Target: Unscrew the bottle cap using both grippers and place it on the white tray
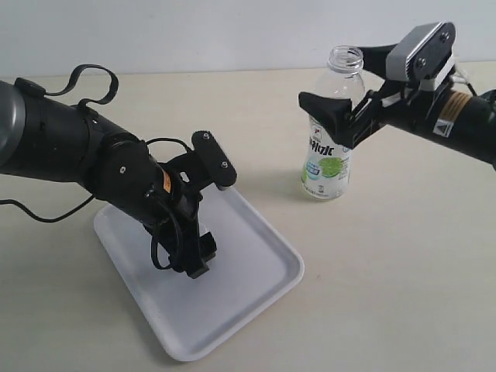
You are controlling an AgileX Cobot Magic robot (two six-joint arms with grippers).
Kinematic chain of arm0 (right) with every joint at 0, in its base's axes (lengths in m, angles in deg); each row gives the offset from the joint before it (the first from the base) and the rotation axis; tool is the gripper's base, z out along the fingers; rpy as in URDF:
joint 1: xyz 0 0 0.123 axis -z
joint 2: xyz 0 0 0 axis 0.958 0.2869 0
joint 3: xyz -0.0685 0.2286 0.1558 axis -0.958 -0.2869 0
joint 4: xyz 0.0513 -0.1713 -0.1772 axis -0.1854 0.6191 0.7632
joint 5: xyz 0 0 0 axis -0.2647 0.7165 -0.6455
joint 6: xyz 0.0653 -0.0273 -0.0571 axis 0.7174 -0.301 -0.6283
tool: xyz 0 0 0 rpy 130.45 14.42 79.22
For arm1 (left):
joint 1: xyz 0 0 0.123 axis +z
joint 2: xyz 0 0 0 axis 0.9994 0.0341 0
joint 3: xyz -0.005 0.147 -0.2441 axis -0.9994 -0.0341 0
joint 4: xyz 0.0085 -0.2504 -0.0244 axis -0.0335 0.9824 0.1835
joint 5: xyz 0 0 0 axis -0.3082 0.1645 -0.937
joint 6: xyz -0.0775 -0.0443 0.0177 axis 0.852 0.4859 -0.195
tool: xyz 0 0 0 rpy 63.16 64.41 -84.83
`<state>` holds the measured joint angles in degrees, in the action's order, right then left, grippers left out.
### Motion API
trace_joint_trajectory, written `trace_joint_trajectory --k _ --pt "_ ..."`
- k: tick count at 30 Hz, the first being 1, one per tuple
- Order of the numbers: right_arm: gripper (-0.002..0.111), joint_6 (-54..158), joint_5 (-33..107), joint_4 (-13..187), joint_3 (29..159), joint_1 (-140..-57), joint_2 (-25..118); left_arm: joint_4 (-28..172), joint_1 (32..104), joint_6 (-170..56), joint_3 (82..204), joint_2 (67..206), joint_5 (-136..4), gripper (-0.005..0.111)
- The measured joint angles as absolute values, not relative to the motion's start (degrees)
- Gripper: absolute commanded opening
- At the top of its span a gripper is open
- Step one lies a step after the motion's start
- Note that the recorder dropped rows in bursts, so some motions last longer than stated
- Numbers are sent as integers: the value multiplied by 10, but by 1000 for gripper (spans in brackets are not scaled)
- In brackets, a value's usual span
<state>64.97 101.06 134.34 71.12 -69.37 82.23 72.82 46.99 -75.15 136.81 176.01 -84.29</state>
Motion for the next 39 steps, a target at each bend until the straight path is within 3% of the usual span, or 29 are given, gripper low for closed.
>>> trace_joint_trajectory --k 16,39 --pt "99 776 1012 1367 710 -694 577 724 470 -761 1367 1732 -878 82" --pt "99 995 953 1574 710 -694 441 762 470 -580 1366 1360 -862 82"
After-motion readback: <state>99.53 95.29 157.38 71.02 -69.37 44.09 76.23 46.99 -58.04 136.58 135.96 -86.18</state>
